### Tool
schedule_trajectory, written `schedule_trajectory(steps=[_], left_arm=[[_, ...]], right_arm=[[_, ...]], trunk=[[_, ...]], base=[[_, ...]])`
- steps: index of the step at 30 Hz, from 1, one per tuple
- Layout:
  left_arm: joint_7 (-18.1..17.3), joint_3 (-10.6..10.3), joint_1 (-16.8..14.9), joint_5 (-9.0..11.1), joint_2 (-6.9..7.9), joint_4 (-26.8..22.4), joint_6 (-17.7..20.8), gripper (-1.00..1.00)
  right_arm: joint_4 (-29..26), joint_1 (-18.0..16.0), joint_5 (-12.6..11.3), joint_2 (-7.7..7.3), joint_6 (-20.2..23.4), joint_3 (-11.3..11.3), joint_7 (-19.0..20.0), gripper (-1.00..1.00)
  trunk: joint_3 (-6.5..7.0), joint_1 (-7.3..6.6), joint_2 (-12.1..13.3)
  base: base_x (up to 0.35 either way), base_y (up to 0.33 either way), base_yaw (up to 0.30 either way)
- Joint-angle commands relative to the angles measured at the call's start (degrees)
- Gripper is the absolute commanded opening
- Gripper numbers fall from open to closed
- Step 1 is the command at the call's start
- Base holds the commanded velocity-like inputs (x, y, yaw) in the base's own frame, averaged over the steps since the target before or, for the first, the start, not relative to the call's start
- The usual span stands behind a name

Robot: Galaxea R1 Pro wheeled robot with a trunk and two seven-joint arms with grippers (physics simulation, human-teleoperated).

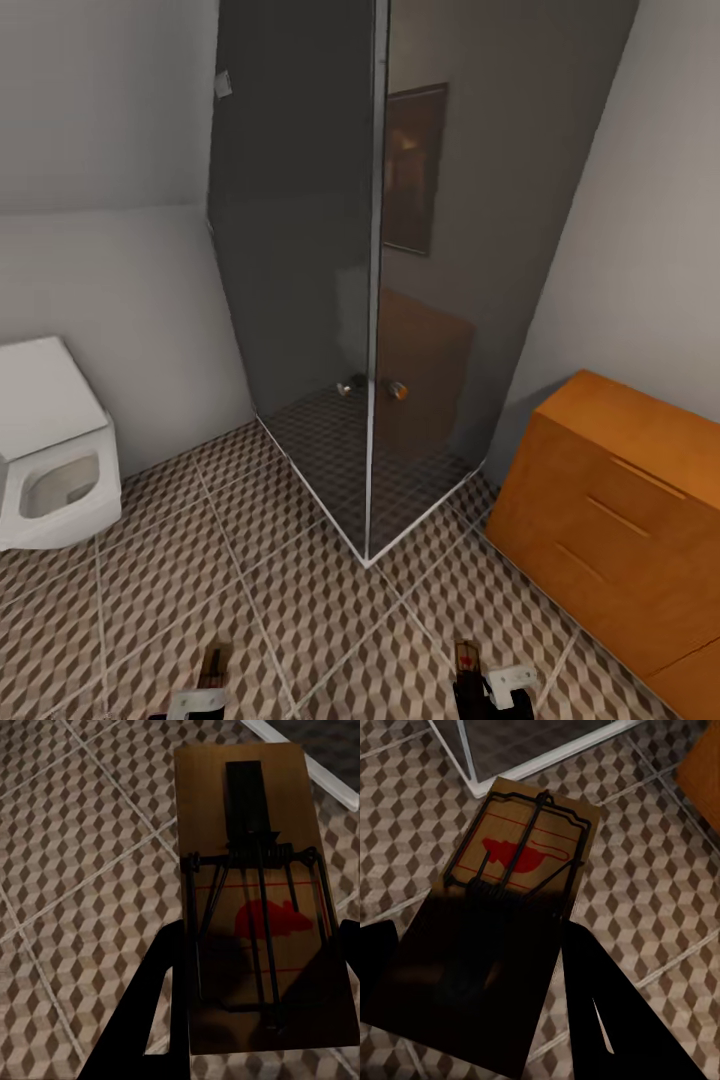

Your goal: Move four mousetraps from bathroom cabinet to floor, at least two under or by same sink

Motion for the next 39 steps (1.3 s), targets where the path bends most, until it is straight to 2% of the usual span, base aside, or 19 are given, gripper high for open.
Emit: schedule_trajectory(steps=[1, 39], left_arm=[[0.6, -0.4, -0.1, -0.4, -0.04, 0.1, -0.1, -1.0], [0.6, -0.4, -0.1, -0.4, -0.04, 0.1, -0.1, -1.0]], right_arm=[[0.0, 0.0, -0.1, -0.06, -0.2, 0.3, -0.3, -1.0], [0.2, 0.0, -0.1, 0.02, -0.2, 0.4, -0.3, -1.0]], trunk=[[-0.11, 0.03, -0.1], [-0.11, 0.03, -0.1]], base=[[0.0, 0.0, 0.251], [0.0, 0.0, 0.251]])
